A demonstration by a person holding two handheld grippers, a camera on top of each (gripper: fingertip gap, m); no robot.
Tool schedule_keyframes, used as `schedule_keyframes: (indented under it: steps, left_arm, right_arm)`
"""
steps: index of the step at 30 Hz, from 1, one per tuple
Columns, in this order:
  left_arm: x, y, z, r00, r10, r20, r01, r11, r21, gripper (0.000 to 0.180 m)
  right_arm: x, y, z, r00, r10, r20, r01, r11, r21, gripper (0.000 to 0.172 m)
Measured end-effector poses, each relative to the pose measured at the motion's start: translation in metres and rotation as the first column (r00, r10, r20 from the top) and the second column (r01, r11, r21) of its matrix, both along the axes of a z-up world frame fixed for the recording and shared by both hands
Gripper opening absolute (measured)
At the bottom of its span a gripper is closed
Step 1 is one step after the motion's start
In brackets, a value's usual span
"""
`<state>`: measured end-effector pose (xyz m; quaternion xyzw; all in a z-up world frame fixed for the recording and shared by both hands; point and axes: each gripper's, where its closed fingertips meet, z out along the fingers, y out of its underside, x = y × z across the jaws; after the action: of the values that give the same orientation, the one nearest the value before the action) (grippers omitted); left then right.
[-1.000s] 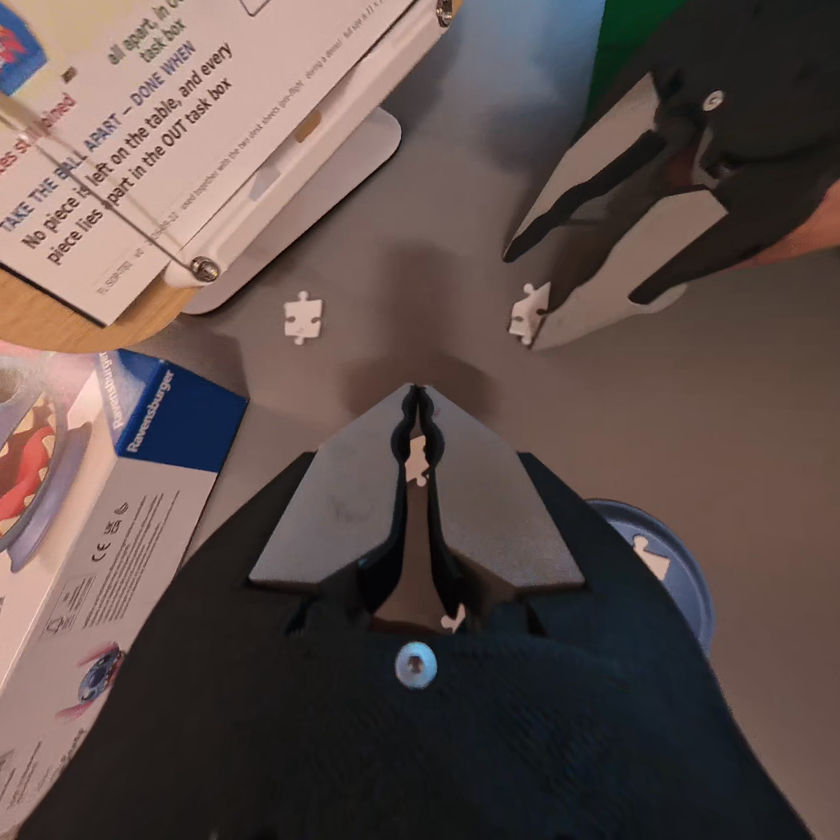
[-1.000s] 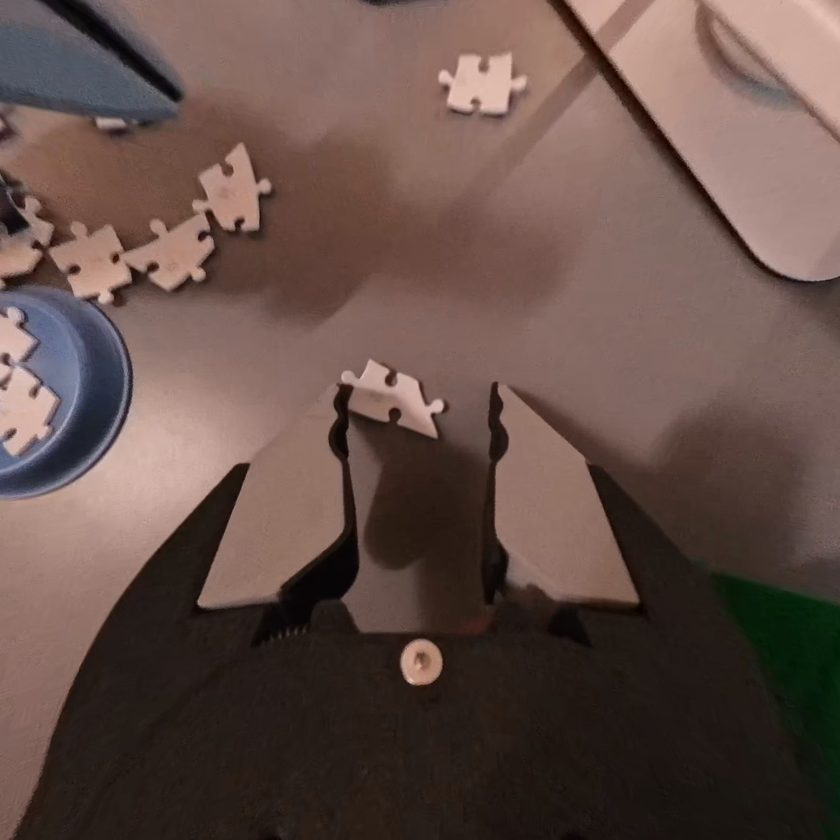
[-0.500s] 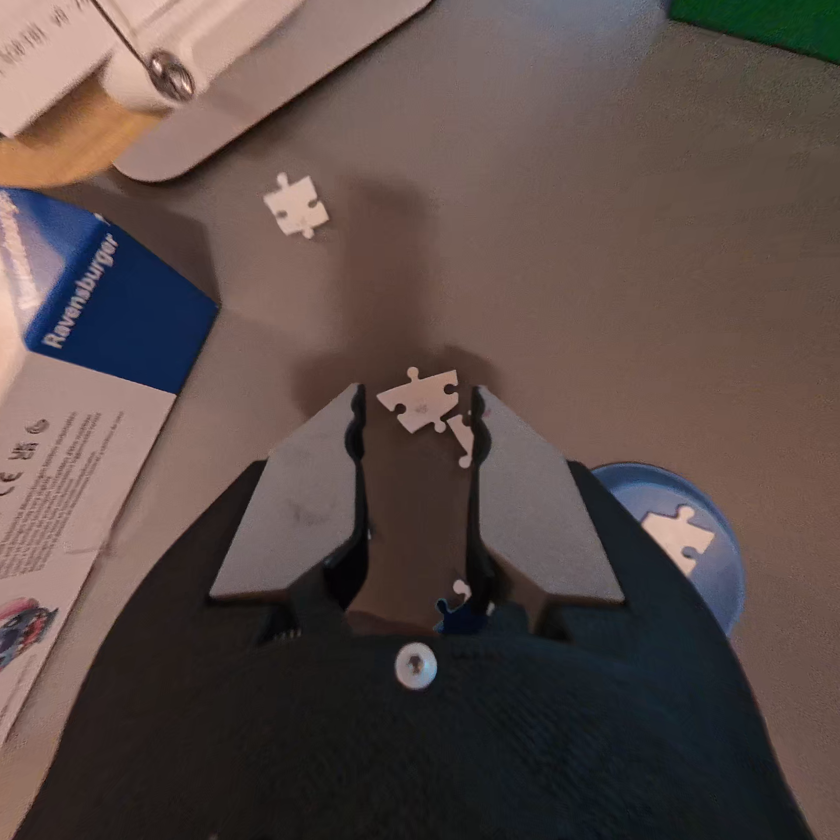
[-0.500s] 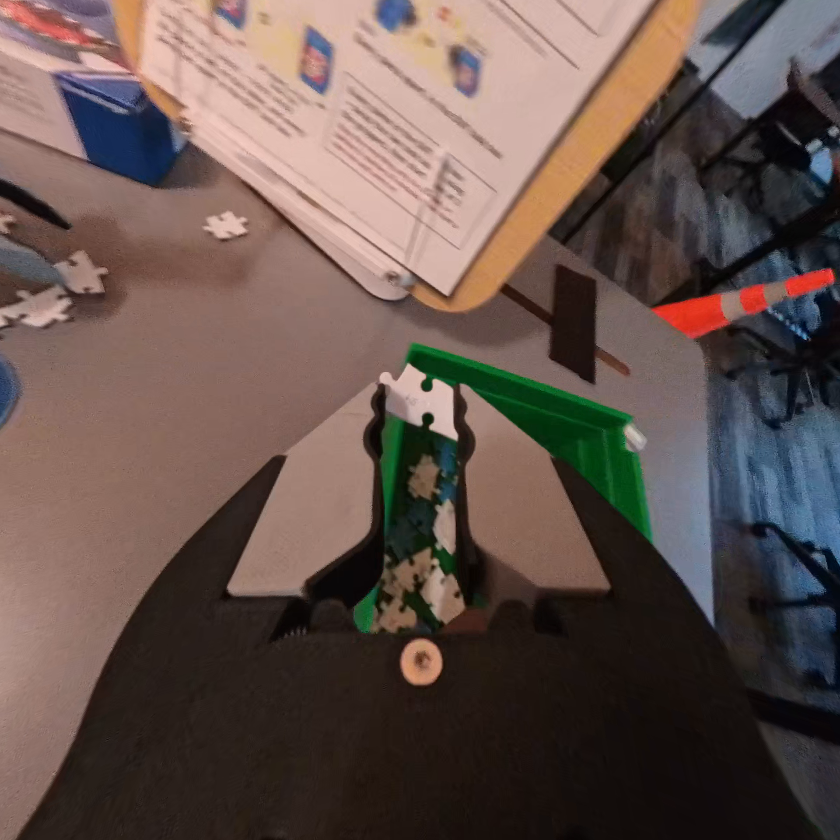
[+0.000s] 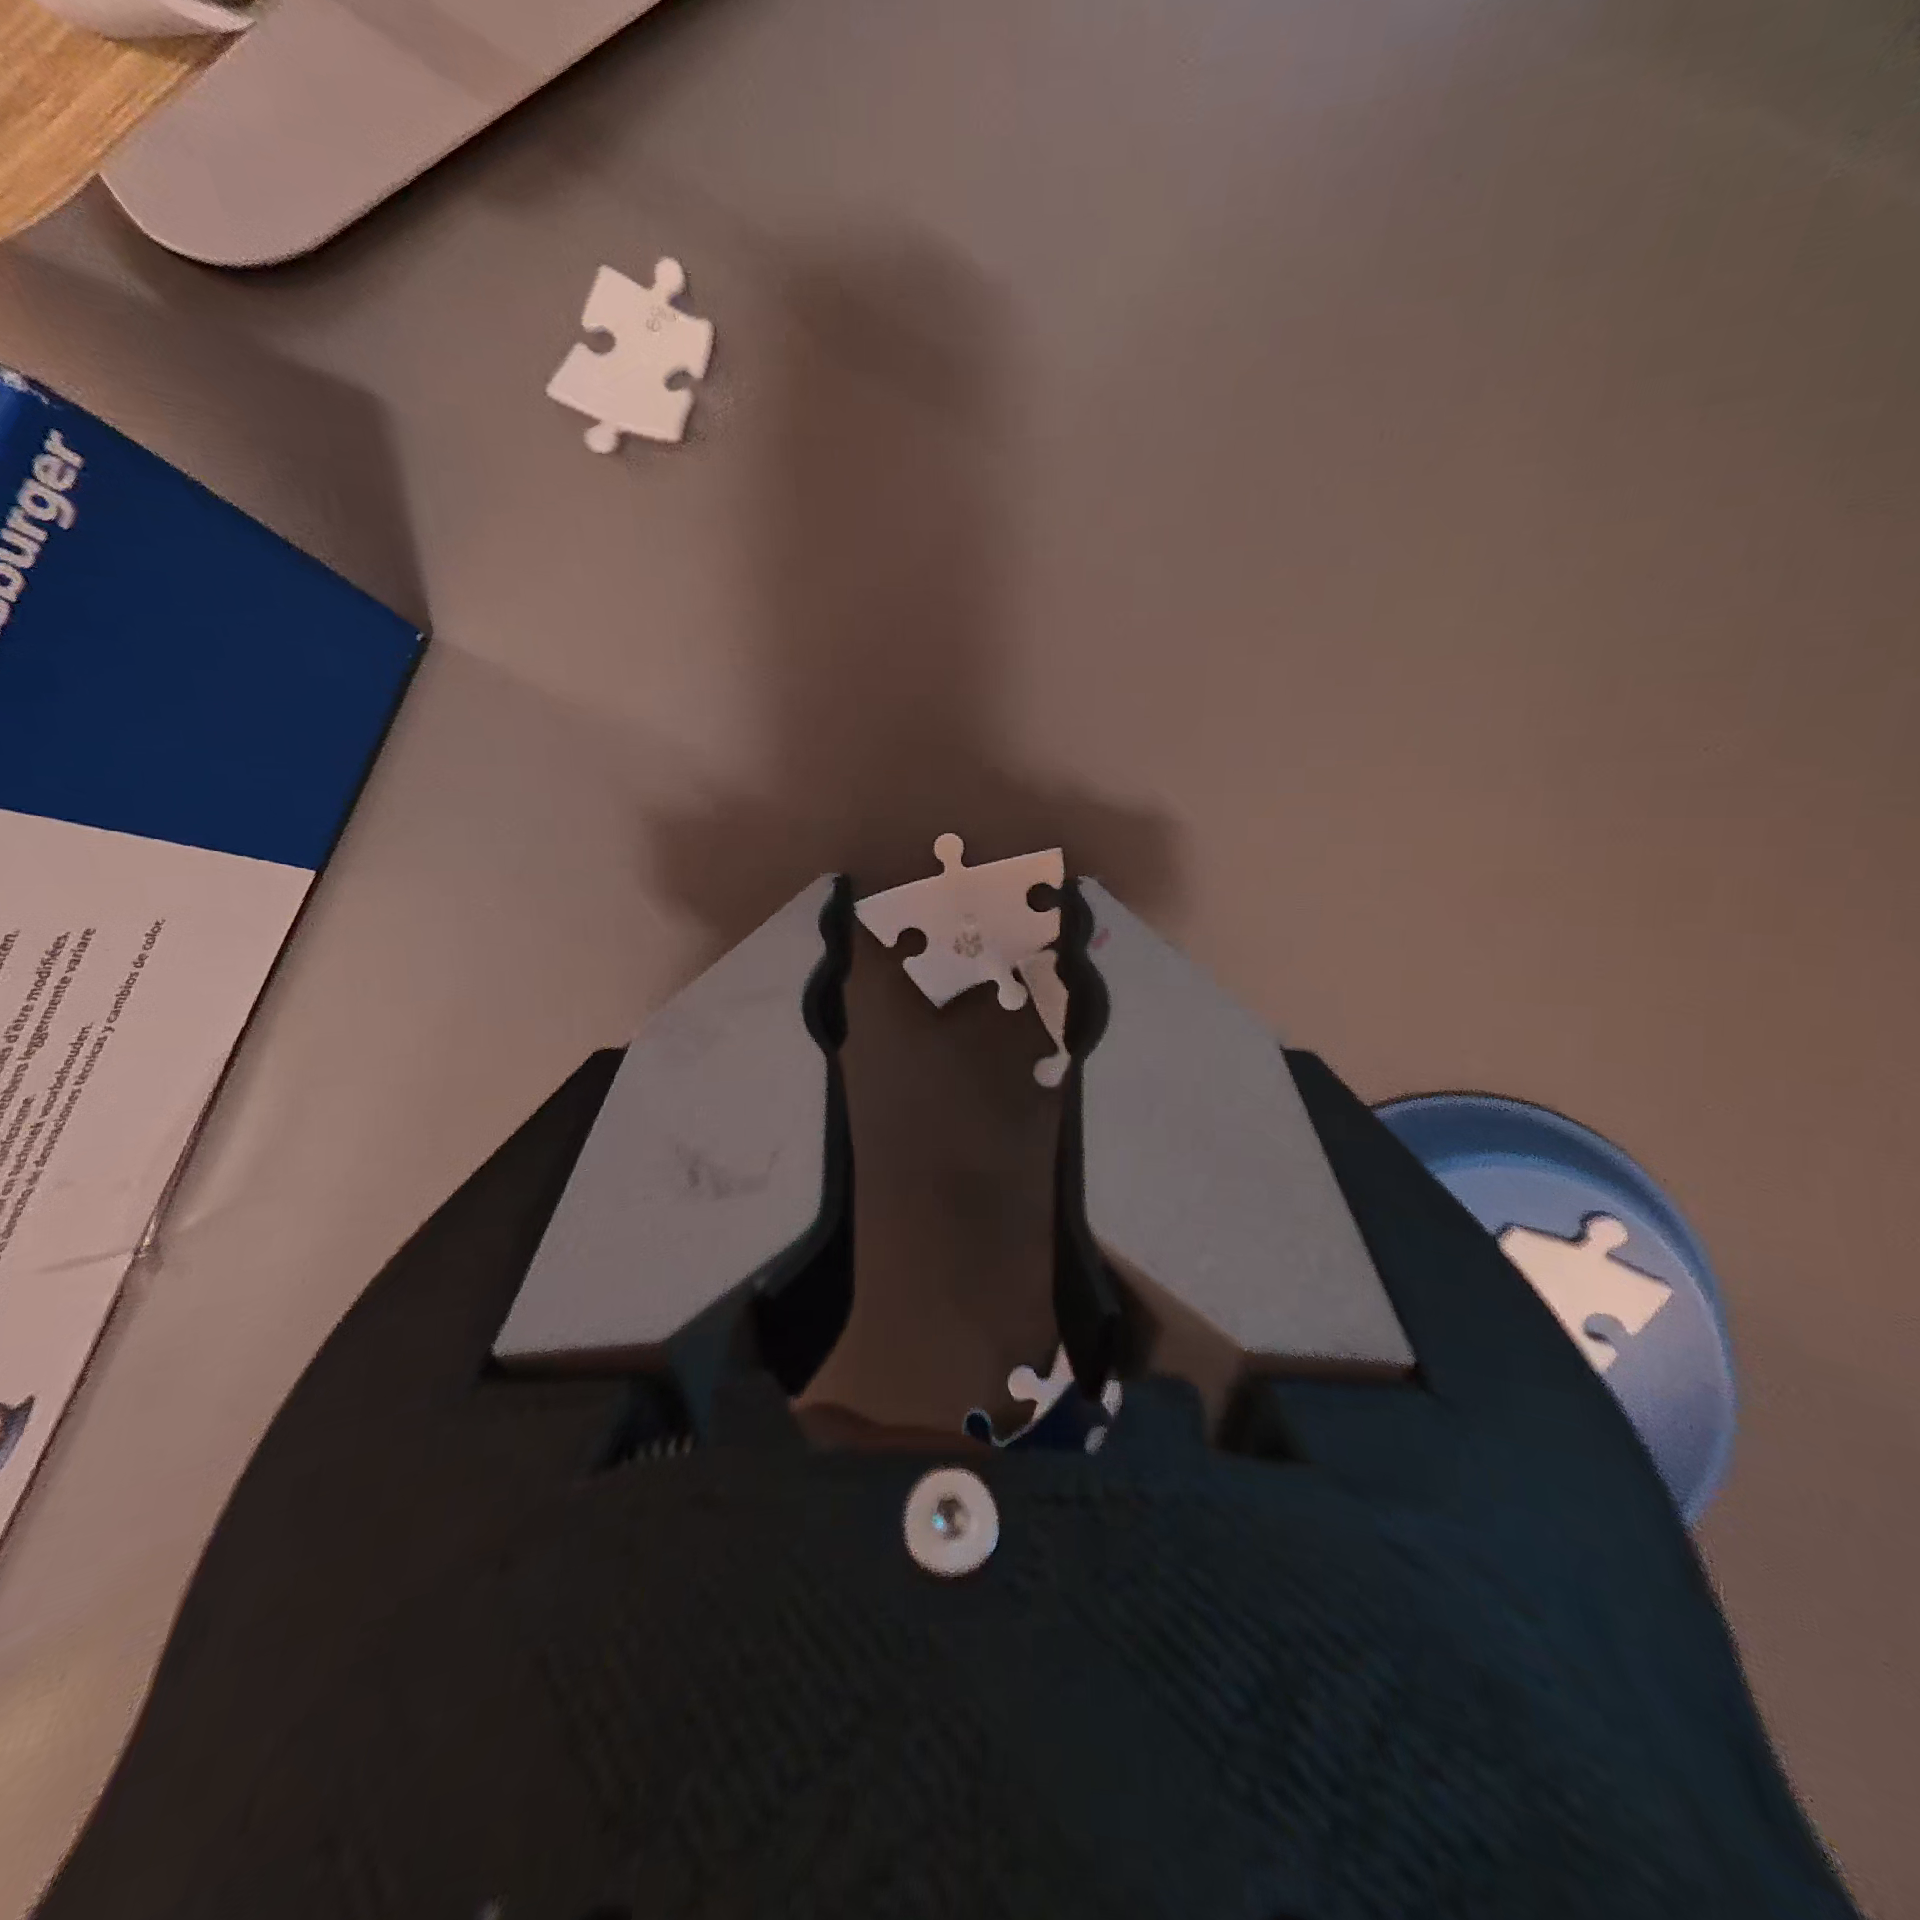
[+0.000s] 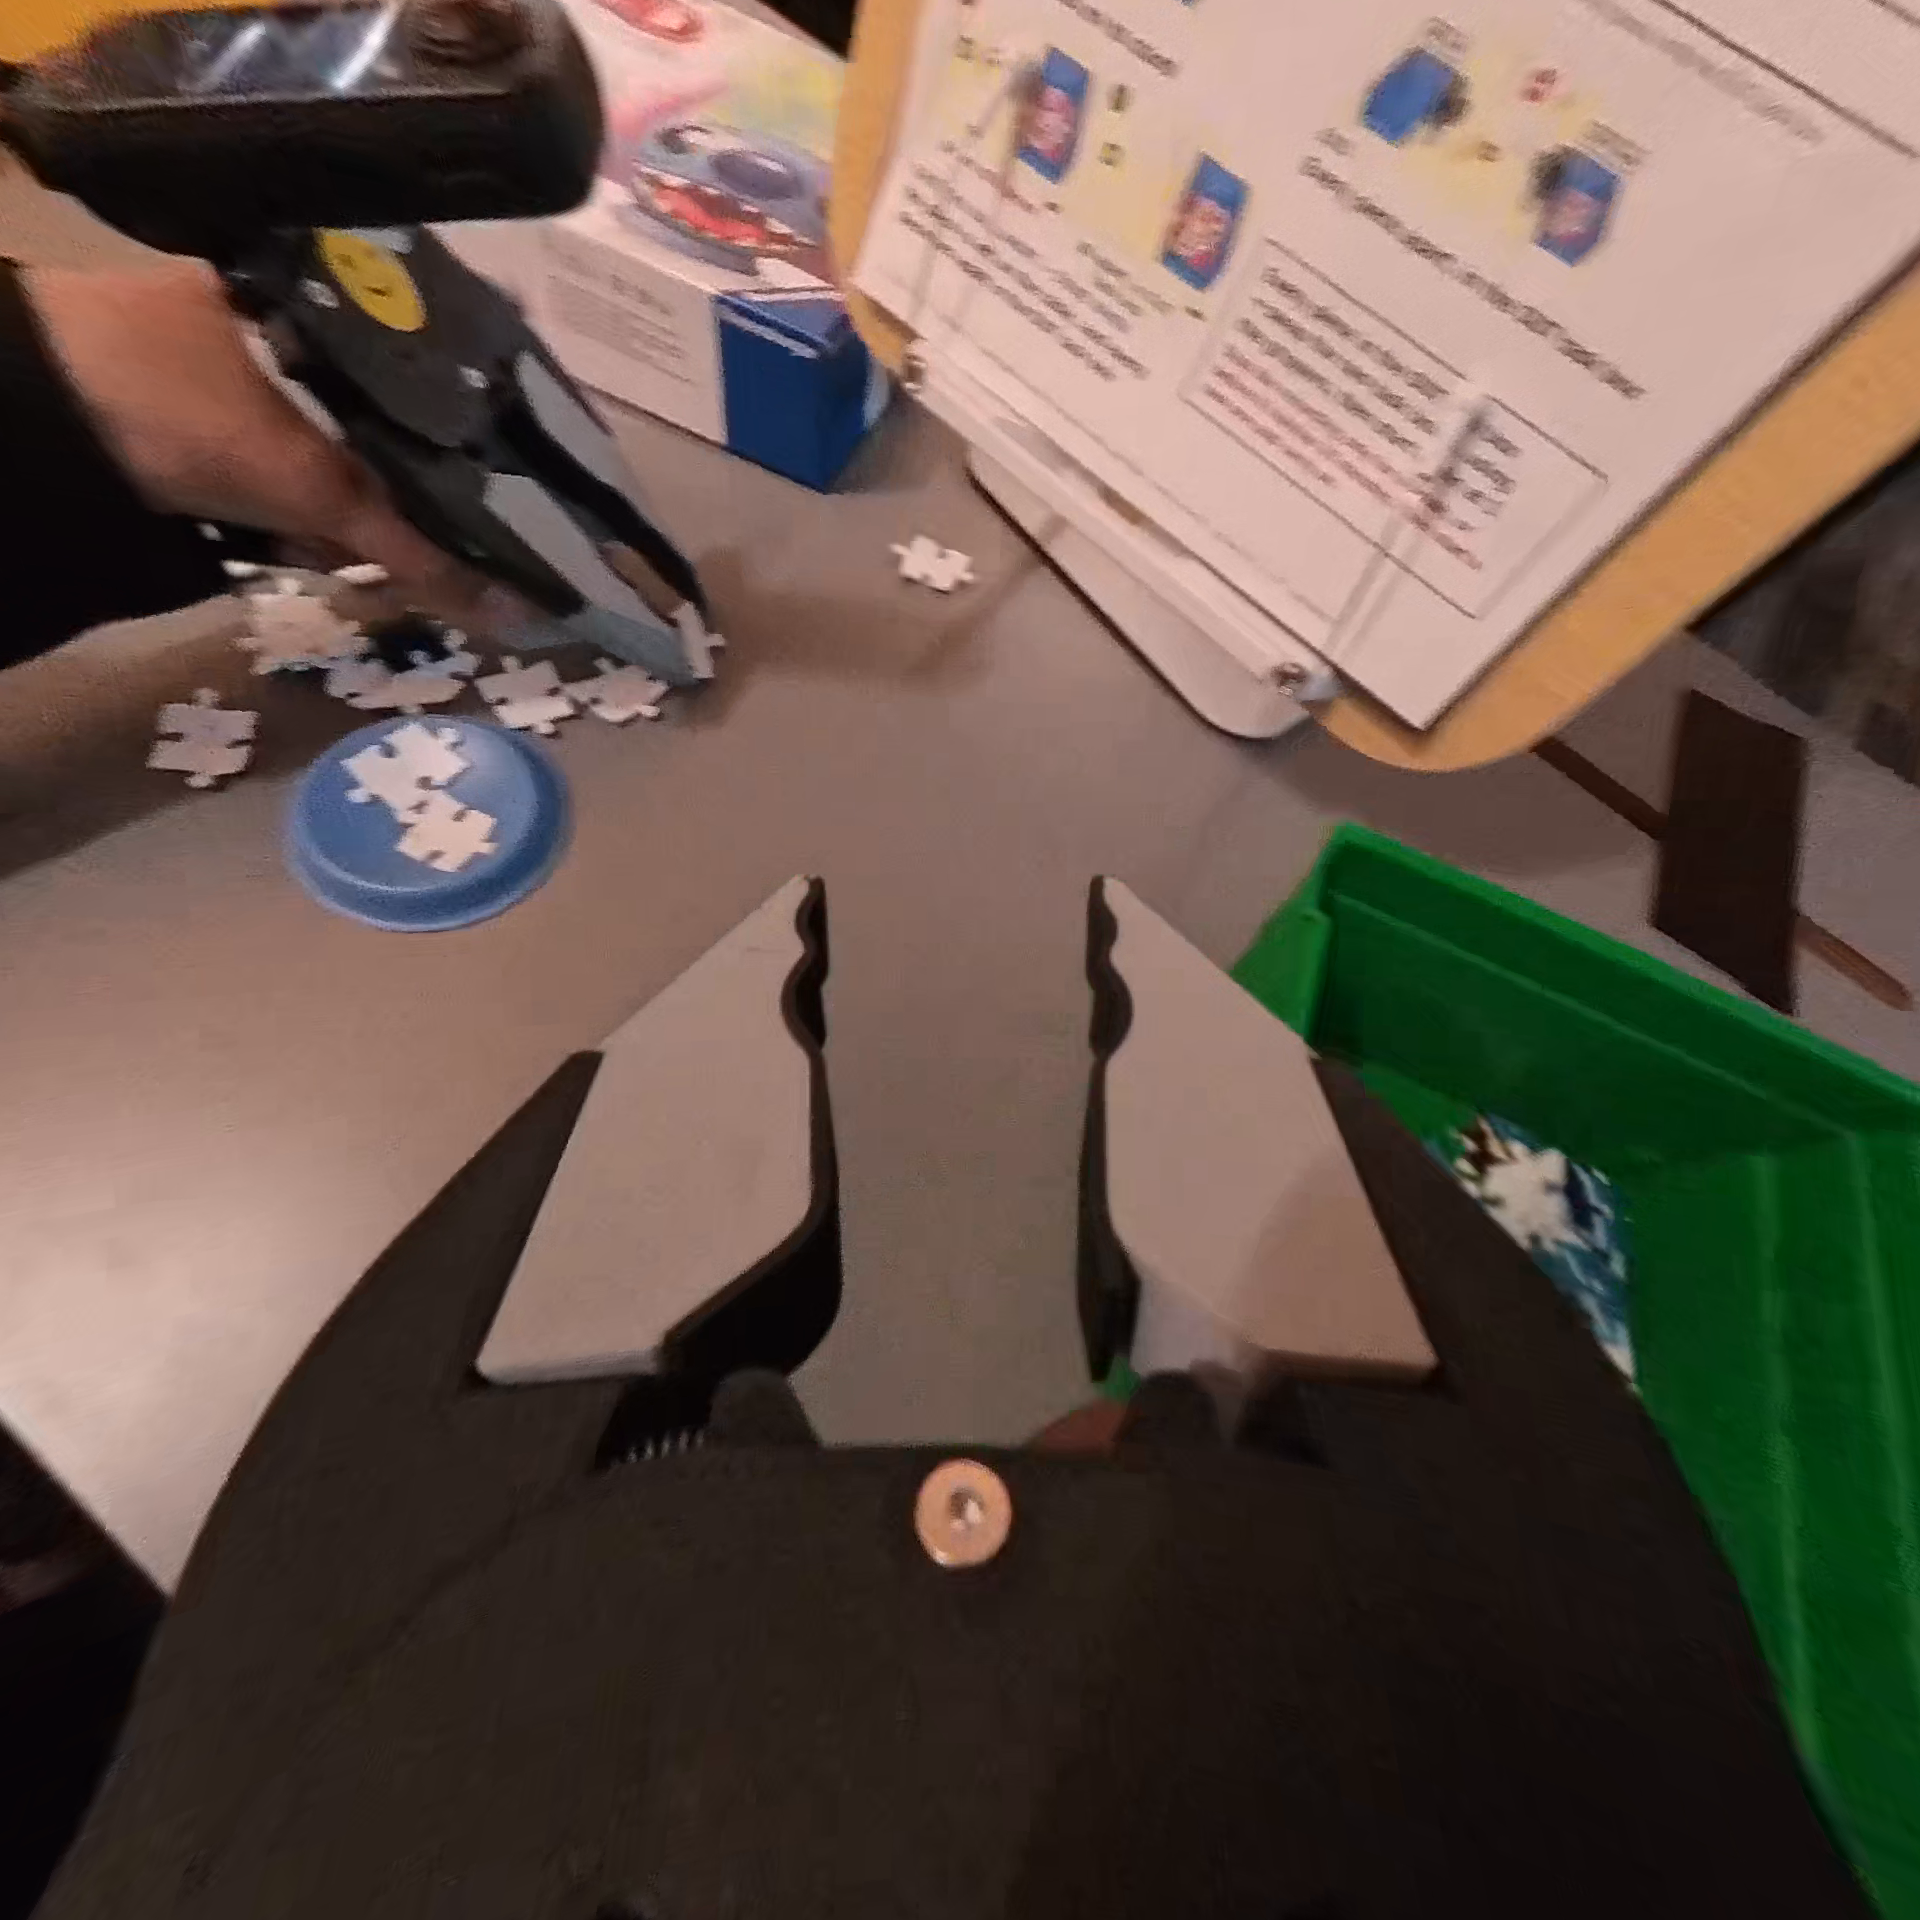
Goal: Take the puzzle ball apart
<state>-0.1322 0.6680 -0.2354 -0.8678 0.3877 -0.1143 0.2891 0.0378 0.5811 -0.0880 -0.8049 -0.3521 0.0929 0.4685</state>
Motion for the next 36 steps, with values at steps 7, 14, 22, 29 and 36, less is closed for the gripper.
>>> schedule_keyframes:
  steps: [7,14,22,29,36]
  left_arm:
    - [0.017,-0.016,0.036,0.986,-0.119,-0.12,0.146,0.955,0.258,0.037]
    - [0.149,-0.059,0.179,0.886,-0.449,0.114,0.316,0.767,0.558,0.038]
    - [0.309,-0.067,0.191,0.811,-0.545,0.215,0.465,0.822,0.329,0.071]
    - [0.186,-0.059,0.164,0.893,-0.439,0.103,0.395,0.871,0.292,0.071]
    - [-0.025,-0.074,0.076,0.986,-0.167,0.015,0.166,0.986,0.034,0.067]
  right_arm:
    - [-0.047,-0.008,-0.029,0.994,0.105,-0.04,-0.107,0.992,-0.06,0.049]
    - [-0.004,-0.048,-0.015,0.984,0.11,-0.14,-0.114,0.993,-0.021,0.047]
    - [0.102,-0.074,-0.017,0.982,-0.136,-0.127,0.147,0.986,0.076,0.046]
    - [0.066,-0.088,-0.025,0.979,0.004,-0.206,-0.001,1.0,0.012,0.053]
    - [-0.077,-0.04,-0.082,0.945,0.278,-0.17,-0.309,0.931,-0.196,0.053]
